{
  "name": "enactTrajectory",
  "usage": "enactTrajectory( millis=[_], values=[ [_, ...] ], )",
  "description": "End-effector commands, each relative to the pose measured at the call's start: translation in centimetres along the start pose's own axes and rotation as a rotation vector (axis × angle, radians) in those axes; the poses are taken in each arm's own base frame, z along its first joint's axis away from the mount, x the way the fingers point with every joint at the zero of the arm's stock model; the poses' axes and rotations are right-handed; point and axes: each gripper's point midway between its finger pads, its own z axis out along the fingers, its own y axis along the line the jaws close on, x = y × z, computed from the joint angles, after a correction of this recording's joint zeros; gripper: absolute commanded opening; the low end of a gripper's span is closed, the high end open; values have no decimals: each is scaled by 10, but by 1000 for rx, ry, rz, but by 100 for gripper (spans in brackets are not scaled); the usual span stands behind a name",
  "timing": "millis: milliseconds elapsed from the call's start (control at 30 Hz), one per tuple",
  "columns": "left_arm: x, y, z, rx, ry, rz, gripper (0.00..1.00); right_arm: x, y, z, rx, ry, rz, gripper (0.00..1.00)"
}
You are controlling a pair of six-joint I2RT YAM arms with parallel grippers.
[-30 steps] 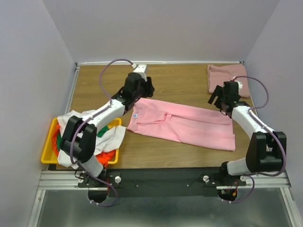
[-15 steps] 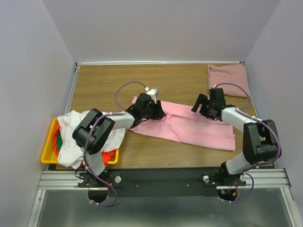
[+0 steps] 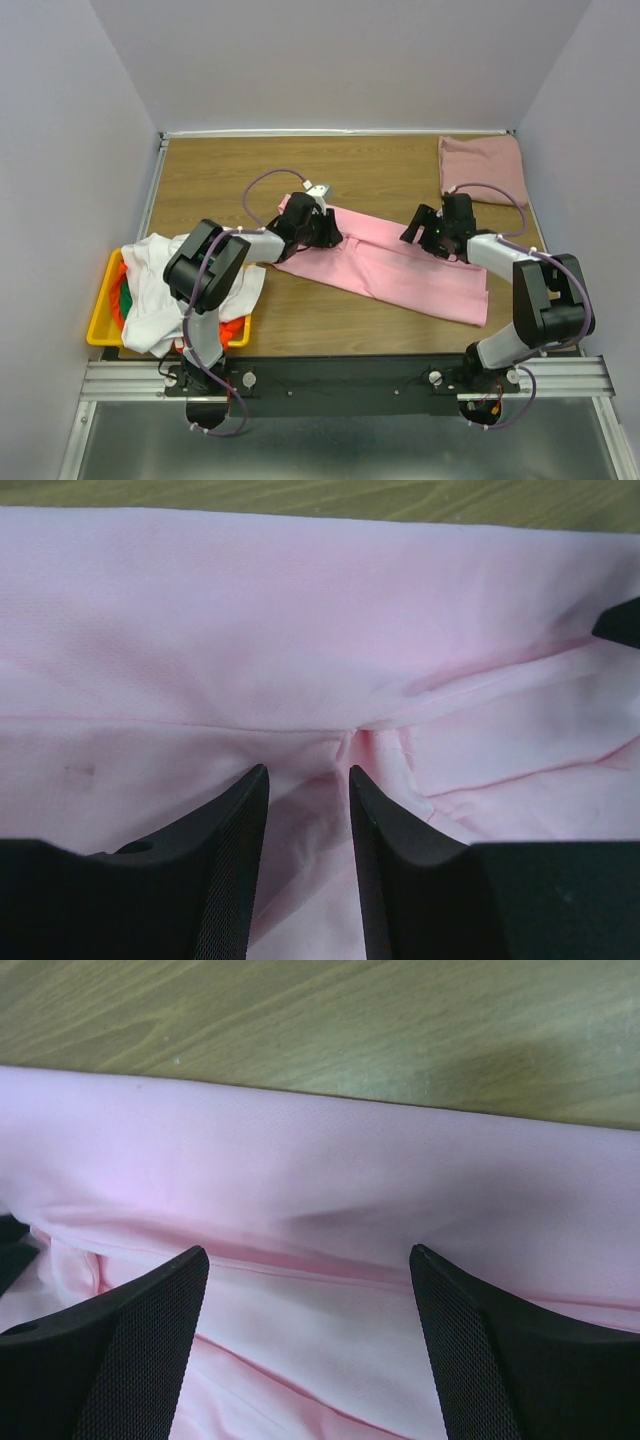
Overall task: Fold and stack the t-shirts
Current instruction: Fold the tshirt
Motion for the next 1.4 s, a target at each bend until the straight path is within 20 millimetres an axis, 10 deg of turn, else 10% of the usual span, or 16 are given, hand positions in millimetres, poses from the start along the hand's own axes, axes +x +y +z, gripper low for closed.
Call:
enactTrajectory(
  millis=[0, 367, 1367],
  values=[
    [-5, 35, 1, -97, 6, 28, 46, 33, -3, -10, -2, 84, 30, 88],
    [-50, 56, 31, -113, 3, 90, 45, 59, 4, -22, -42, 132, 39, 88],
    [-70, 59, 65, -82, 12, 81, 44, 92, 51, -58, -192, 176, -5, 88]
  ],
)
